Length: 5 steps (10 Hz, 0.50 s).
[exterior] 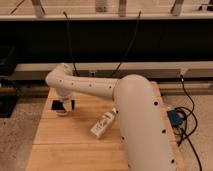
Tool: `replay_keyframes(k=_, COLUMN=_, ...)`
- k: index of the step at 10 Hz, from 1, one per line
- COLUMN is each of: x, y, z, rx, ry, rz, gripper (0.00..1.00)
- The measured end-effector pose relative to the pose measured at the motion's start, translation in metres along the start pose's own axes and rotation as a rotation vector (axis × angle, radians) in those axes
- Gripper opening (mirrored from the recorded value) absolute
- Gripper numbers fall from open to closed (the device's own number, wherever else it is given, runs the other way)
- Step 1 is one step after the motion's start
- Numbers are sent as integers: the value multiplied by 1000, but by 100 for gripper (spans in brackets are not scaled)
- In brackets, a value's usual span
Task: Place the eraser on the white sponge
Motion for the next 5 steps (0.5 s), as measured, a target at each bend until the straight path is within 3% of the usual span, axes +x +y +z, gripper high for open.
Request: replay_keyframes(k=5, x=-5, y=-10, z=7, rx=4, ry=0, rz=14, gripper=52)
